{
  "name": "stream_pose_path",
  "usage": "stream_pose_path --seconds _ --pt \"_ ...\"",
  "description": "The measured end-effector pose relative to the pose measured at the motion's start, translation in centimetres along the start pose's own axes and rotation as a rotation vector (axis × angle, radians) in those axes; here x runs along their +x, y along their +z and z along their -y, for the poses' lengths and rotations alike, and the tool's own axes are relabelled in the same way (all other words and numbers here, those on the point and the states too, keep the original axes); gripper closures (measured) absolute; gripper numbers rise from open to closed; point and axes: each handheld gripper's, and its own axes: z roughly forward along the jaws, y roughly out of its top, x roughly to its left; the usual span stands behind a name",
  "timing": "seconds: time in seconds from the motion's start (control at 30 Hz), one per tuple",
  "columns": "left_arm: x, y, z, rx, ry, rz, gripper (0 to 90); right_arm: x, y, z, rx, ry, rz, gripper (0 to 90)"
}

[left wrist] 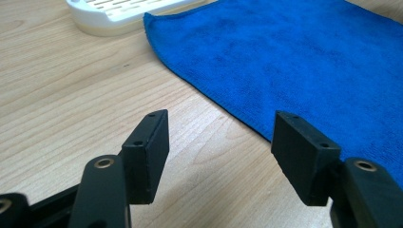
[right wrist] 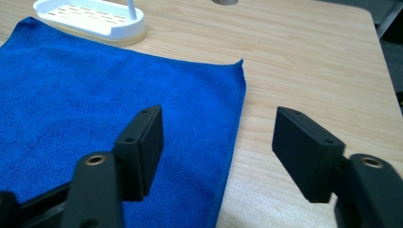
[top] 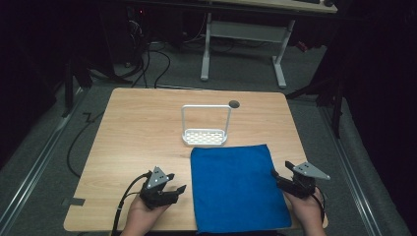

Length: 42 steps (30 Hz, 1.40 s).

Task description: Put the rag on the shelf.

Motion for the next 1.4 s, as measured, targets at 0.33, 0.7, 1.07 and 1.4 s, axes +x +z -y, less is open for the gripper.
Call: stream_pose_path --seconds 0.33,0.7,1.07,1.4 --pt "0.6 0.9 -0.5 0.008 -0.012 -0.017 40.0 0.6 0.2 -0.6 0.028 -0.018 -0.026 27.6" --pt "1.3 2.8 -2.7 -0.001 -0.025 -0.050 38.3 0.9 0.2 -0.7 0.024 -0.030 -0.029 22.8" --pt "1.6 5.7 -5.2 0.047 0.013 -0.087 32.3 1.2 0.4 -0.7 0.031 -0.054 -0.044 21.4" --pt "2.3 8.0 -6.2 0.052 0.025 -0.125 35.6 1.1 0.5 -0.7 0.033 -0.059 -0.051 19.9"
